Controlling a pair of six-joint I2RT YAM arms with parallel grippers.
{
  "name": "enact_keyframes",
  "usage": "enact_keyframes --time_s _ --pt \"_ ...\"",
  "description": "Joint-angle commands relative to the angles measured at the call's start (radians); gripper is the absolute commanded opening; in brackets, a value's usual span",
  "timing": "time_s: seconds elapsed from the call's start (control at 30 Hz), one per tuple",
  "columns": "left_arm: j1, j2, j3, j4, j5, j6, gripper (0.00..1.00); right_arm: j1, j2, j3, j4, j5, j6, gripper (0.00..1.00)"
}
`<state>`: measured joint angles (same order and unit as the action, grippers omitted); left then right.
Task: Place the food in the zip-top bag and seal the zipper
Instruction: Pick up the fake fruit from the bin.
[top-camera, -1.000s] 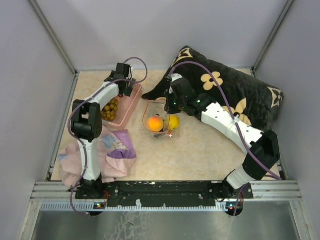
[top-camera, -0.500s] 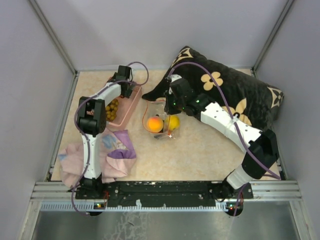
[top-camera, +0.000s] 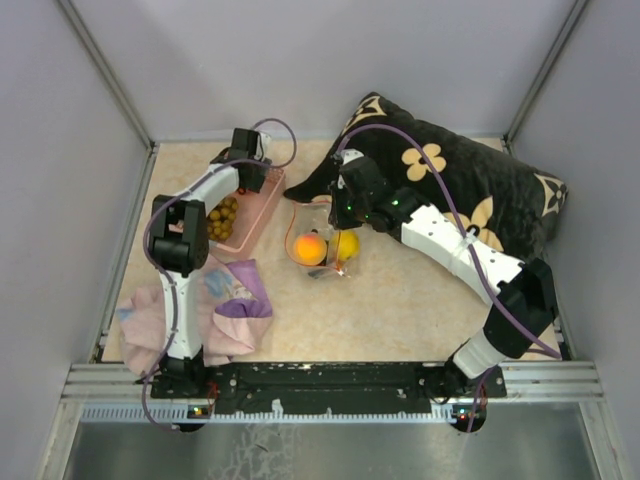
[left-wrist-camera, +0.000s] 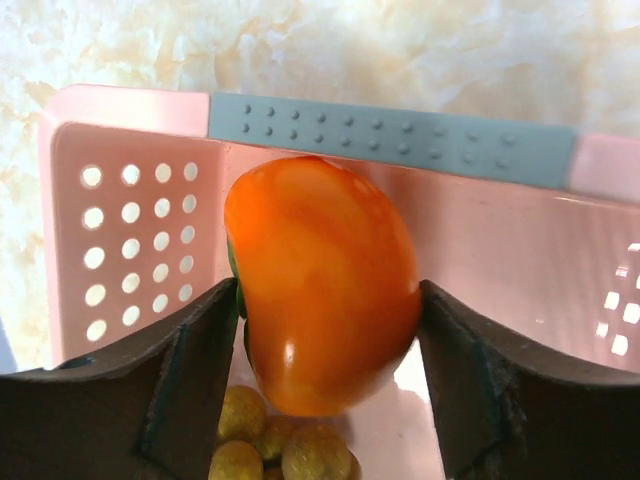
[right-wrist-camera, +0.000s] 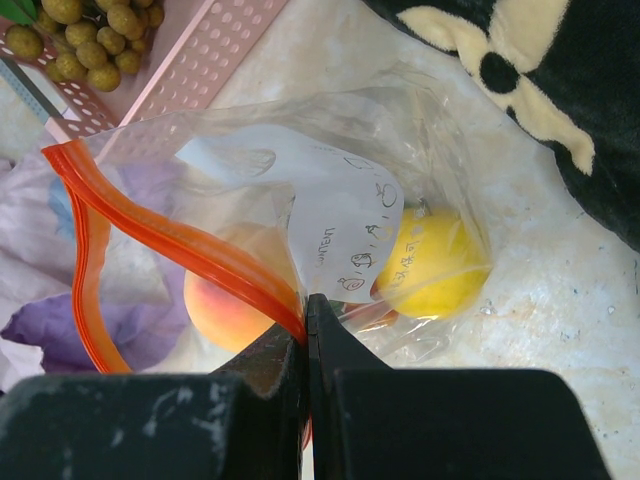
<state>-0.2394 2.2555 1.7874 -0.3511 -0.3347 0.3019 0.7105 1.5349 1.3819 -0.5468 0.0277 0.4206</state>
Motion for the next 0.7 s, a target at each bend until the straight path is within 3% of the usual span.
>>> enact_keyframes --time_s 0.0,0.3,0.67 --pt "0.004 -0.121 -0.025 0.006 0.116 -0.072 0.63 -0.011 -0.001 0.010 0.018 -0.006 0.003 0.00" --pt "0.022 -0.169 -0.056 -0.004 0.183 -0.146 0.45 -0.011 -0.021 -0.012 0.031 -0.027 0.009 0.00" --pt "0.022 -0.431 -0.148 -0.070 0.365 -0.304 0.44 -0.011 -0.038 -0.019 0.040 -0.025 0.006 0.00"
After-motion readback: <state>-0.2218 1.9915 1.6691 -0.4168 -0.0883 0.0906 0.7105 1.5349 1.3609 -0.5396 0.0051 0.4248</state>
